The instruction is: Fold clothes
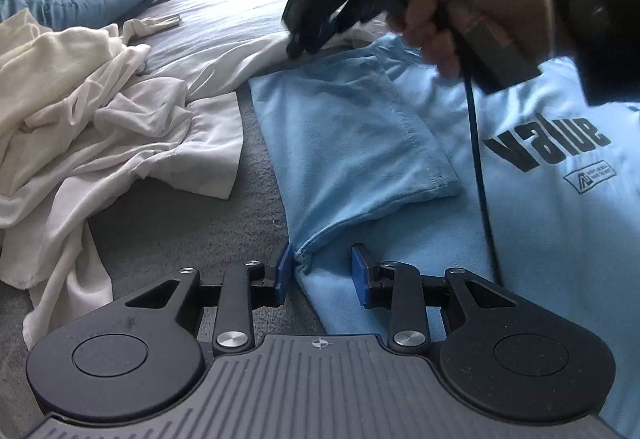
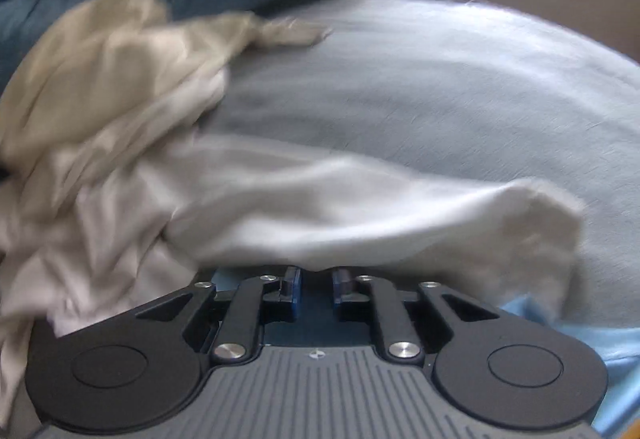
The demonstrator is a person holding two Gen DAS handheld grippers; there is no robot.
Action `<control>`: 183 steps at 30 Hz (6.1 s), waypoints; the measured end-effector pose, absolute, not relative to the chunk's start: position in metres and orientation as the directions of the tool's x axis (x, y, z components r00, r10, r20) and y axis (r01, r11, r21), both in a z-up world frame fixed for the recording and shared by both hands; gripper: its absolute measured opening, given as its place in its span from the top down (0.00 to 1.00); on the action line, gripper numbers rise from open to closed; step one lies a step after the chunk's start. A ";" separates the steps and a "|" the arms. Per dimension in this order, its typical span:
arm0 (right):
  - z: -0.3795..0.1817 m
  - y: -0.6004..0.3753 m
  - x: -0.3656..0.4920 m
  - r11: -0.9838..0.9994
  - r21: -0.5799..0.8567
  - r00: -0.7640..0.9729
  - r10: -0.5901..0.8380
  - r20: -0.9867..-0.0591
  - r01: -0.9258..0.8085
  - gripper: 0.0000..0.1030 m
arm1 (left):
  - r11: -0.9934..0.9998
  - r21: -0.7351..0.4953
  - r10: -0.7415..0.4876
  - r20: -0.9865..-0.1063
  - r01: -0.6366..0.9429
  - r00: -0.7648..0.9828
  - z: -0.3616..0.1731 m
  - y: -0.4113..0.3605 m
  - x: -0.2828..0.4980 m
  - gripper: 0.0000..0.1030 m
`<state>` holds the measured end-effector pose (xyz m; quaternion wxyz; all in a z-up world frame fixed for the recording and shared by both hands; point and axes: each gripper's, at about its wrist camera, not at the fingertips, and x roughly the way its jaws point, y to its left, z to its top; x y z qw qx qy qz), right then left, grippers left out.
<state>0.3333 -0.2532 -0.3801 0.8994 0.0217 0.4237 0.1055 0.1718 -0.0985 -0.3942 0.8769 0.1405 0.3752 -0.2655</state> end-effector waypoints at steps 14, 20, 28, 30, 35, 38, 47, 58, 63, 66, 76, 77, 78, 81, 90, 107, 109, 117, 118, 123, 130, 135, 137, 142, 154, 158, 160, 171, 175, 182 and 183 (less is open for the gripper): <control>-0.373 -0.260 0.335 0.965 0.244 0.602 0.254 -0.757 -0.101 0.83 | 0.812 0.061 -0.368 -0.719 0.581 0.590 -0.388 -0.096 0.167 0.69; -0.364 -0.268 0.289 0.961 0.253 0.525 0.271 -0.807 -0.107 0.82 | 0.808 0.029 -0.429 -0.655 0.588 0.622 -0.355 -0.082 0.163 0.69; -0.354 -0.277 0.229 0.958 0.264 0.417 0.286 -0.863 -0.112 0.81 | 0.754 -0.014 -0.435 -0.760 0.657 0.482 -0.381 -0.118 0.183 0.68; -0.374 -0.273 0.219 0.966 0.246 0.414 0.258 -0.873 -0.084 0.83 | 0.754 -0.013 -0.439 -0.754 0.657 0.488 -0.381 -0.115 0.180 0.68; -0.361 -0.288 0.198 0.948 0.318 0.509 0.284 -0.813 -0.022 0.82 | 0.779 -0.005 -0.426 -0.739 0.628 0.523 -0.362 -0.110 0.176 0.67; -0.350 -0.309 0.185 0.946 0.324 0.538 0.262 -0.801 0.022 0.82 | 0.803 -0.014 -0.415 -0.731 0.595 0.542 -0.351 -0.119 0.179 0.67; -0.327 -0.441 0.115 0.911 0.368 0.592 0.196 -0.781 0.184 0.73 | 0.815 -0.056 -0.432 -0.722 0.577 0.540 -0.331 -0.214 0.141 0.66; -0.312 -0.622 0.064 0.852 0.387 0.569 0.133 -0.812 0.352 0.64 | 0.619 -0.023 -0.583 -0.683 0.785 0.440 -0.344 -0.443 0.065 0.66; -0.311 -0.710 0.061 0.831 0.372 0.518 0.120 -0.847 0.415 0.54 | 0.506 0.028 -0.623 -0.679 0.862 0.387 -0.360 -0.521 0.044 0.66; -0.312 -0.761 0.060 0.816 0.362 0.488 0.115 -0.865 0.450 0.46 | 0.448 0.043 -0.632 -0.691 0.893 0.351 -0.371 -0.553 0.037 0.66; -0.362 -0.816 0.109 0.799 0.387 0.469 0.152 -0.870 0.460 0.44 | 0.406 0.066 -0.622 -0.711 0.911 0.329 -0.397 -0.593 0.027 0.70; -0.366 -0.817 0.113 0.801 0.383 0.465 0.150 -0.872 0.460 0.44 | 0.418 0.058 -0.625 -0.706 0.907 0.333 -0.397 -0.592 0.028 0.72; -0.370 -0.818 0.114 0.803 0.381 0.465 0.149 -0.872 0.458 0.44 | 0.429 0.051 -0.626 -0.703 0.902 0.338 -0.397 -0.592 0.028 0.77; -0.379 -0.819 0.119 0.810 0.377 0.468 0.146 -0.872 0.450 0.45 | 0.463 0.031 -0.623 -0.699 0.886 0.350 -0.397 -0.590 0.028 0.89; -0.366 -0.810 0.123 0.864 0.340 0.486 0.131 -0.864 0.372 0.98 | 0.595 -0.061 -0.635 -0.647 0.802 0.422 -0.370 -0.571 0.024 0.97; -0.277 -0.705 0.166 0.922 0.380 0.584 0.269 -0.766 0.074 0.98 | 0.853 -0.343 -0.521 -0.614 0.393 0.593 -0.335 -0.494 0.053 0.97; -0.276 -0.685 0.174 0.930 0.366 0.571 0.282 -0.771 0.035 0.98 | 0.865 -0.371 -0.502 -0.625 0.338 0.598 -0.338 -0.484 0.054 0.97; -0.310 -0.613 0.203 0.946 0.316 0.471 0.314 -0.824 -0.076 0.98 | 0.896 -0.414 -0.422 -0.687 0.159 0.592 -0.364 -0.445 0.063 0.96; -0.318 -0.607 0.206 0.944 0.319 0.456 0.319 -0.831 -0.080 0.97 | 0.897 -0.417 -0.420 -0.703 0.145 0.574 -0.369 -0.442 0.065 0.96; -0.350 -0.601 0.214 0.920 0.390 0.416 0.366 -0.833 -0.028 0.82 | 0.893 -0.444 -0.410 -0.744 0.068 0.527 -0.384 -0.421 0.074 0.89; -0.302 -0.657 0.171 0.851 0.517 0.526 0.398 -0.751 0.094 0.72 | 0.890 -0.454 -0.402 -0.748 0.035 0.528 -0.373 -0.380 0.095 0.85; -0.264 -0.672 0.109 0.838 0.519 0.522 0.371 -0.768 0.168 0.72 | 0.862 -0.481 -0.497 -0.744 0.158 0.446 -0.352 -0.362 0.130 0.75; -0.257 -0.669 0.082 0.834 0.512 0.503 0.357 -0.787 0.209 0.72 | 0.839 -0.483 -0.545 -0.749 0.252 0.377 -0.348 -0.373 0.146 0.74; -0.277 -0.650 0.025 0.831 0.451 0.517 0.243 -0.821 0.325 0.72 | 0.746 -0.478 -0.599 -0.785 0.464 0.156 -0.353 -0.407 0.158 0.68; -0.344 -0.593 -0.005 0.955 0.126 0.623 -0.073 -0.779 0.269 0.74 | 0.721 -0.439 -0.554 -0.830 0.536 0.066 -0.378 -0.448 0.154 0.78; -0.355 -0.596 0.004 0.951 0.145 0.636 -0.065 -0.769 0.272 0.74 | 0.735 -0.382 -0.524 -0.844 0.560 0.112 -0.377 -0.451 0.154 0.93; -0.362 -0.600 0.008 0.946 0.164 0.636 -0.054 -0.770 0.279 0.74 | 0.738 -0.367 -0.519 -0.845 0.567 0.128 -0.376 -0.450 0.152 0.96; -0.372 -0.597 0.009 0.951 0.130 0.625 -0.079 -0.777 0.281 0.77 | 0.764 -0.322 -0.485 -0.858 0.559 0.169 -0.372 -0.435 0.148 0.93; -0.371 -0.588 0.011 0.969 0.050 0.616 -0.114 -0.780 0.243 0.78 | 0.778 -0.362 -0.513 -0.838 0.513 0.187 -0.363 -0.420 0.154 0.80; -0.370 -0.584 0.010 0.976 0.012 0.615 -0.128 -0.778 0.218 0.78 | 0.792 -0.435 -0.556 -0.805 0.429 0.209 -0.355 -0.411 0.182 0.75; -0.369 -0.584 0.010 0.976 0.009 0.616 -0.129 -0.777 0.217 0.77 | 0.790 -0.440 -0.560 -0.802 0.426 0.209 -0.354 -0.412 0.184 0.75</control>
